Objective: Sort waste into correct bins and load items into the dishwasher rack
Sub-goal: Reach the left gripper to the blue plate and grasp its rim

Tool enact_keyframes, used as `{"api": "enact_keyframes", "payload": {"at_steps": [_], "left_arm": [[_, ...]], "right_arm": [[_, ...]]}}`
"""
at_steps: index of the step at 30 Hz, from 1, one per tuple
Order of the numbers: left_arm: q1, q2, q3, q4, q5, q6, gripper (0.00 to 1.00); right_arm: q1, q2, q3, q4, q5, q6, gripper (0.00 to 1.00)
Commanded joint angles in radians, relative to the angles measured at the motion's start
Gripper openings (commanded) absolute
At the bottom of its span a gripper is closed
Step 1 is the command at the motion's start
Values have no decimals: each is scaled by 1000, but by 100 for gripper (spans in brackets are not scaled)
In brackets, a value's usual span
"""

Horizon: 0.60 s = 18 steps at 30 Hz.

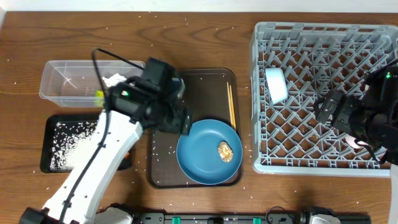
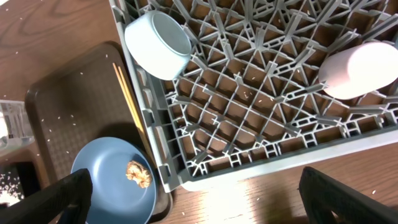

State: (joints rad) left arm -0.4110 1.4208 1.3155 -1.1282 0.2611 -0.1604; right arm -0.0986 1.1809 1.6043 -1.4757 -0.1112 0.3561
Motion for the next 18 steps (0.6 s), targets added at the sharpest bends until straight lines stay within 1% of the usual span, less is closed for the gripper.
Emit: {"api": "enact_keyframes", "payload": {"at_steps": [1, 4, 6, 9, 12, 14, 18], "left_arm": [[-39, 22, -74, -5, -54, 28, 82], [-58, 23, -126, 3, -72, 16, 82], [-62, 24, -151, 10, -72, -10, 77], [-62, 23, -171, 6, -71, -20, 74], [-70, 23, -171, 0, -71, -10, 74], [-87, 23, -175, 4, -73, 25, 74], [-119, 24, -230, 83, -140, 26, 74]], "right_arm": [[-5, 14, 2, 2, 6, -13, 99], [-5, 24, 2, -3, 6, -13, 99], [-5, 27, 2, -9, 6, -13, 99], [-5, 31, 2, -10, 6, -13, 99], [-5, 32, 2, -9, 6, -13, 99], [-5, 32, 2, -10, 6, -13, 99], [-5, 32, 2, -10, 6, -13, 99]]}}
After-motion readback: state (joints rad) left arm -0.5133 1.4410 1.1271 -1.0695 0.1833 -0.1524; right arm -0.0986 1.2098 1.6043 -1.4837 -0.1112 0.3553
